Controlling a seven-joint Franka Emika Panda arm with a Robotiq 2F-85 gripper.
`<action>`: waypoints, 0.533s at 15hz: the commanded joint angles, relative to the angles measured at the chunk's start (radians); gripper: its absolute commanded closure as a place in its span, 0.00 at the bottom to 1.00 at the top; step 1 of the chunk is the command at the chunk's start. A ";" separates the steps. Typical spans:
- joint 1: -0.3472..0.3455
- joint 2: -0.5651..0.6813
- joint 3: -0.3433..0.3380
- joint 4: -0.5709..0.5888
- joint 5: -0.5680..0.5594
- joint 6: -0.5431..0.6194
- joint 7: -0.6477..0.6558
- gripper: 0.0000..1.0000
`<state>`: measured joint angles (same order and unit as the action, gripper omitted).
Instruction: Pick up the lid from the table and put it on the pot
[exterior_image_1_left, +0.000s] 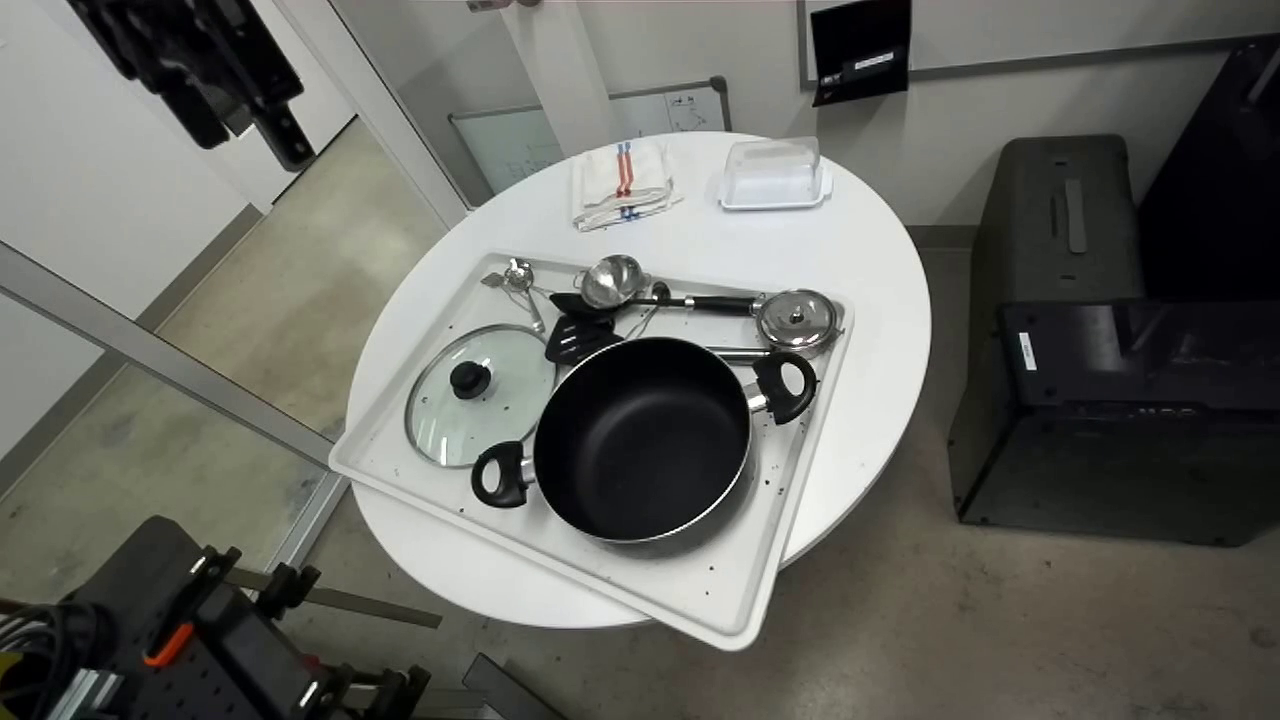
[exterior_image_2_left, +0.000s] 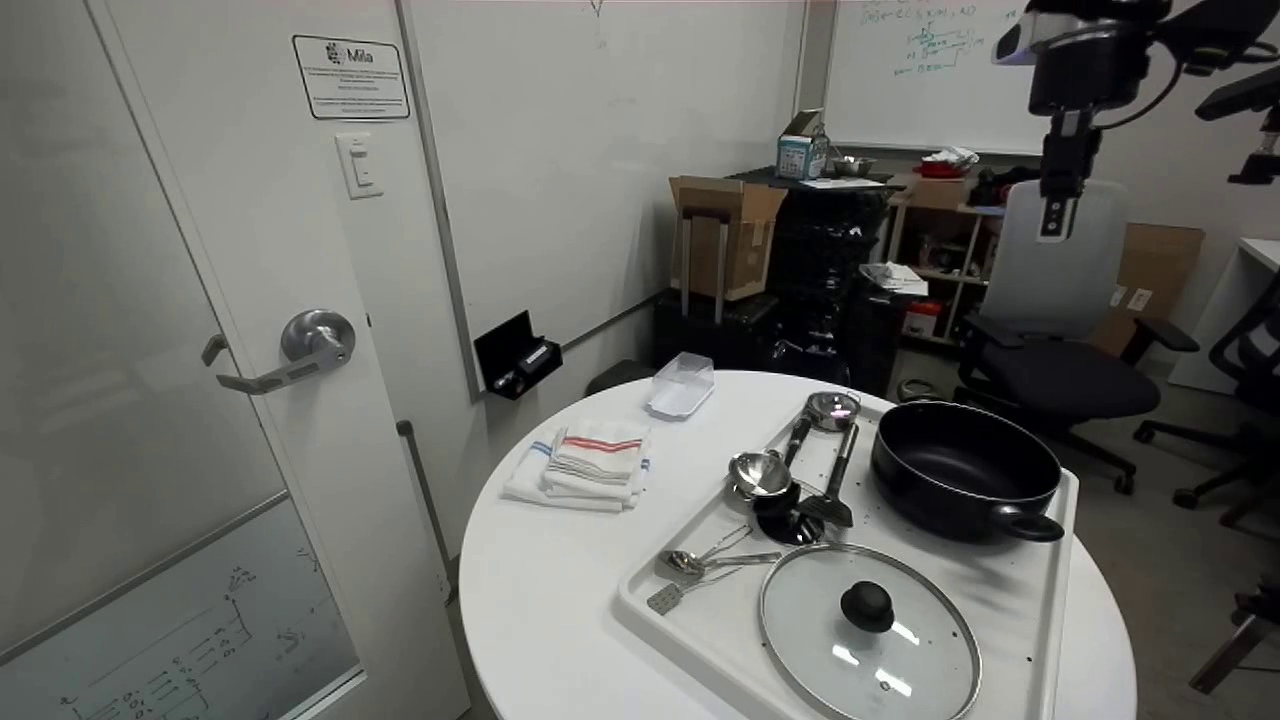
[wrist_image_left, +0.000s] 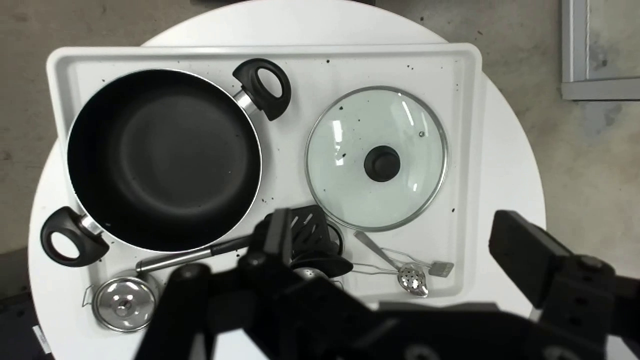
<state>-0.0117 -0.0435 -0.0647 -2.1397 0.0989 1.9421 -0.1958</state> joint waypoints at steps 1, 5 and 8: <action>0.017 0.131 0.044 0.096 -0.072 0.012 0.091 0.00; 0.049 0.256 0.082 0.165 -0.148 0.016 0.151 0.00; 0.075 0.333 0.100 0.193 -0.176 0.048 0.181 0.00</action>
<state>0.0427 0.2041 0.0212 -2.0094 -0.0387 1.9753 -0.0588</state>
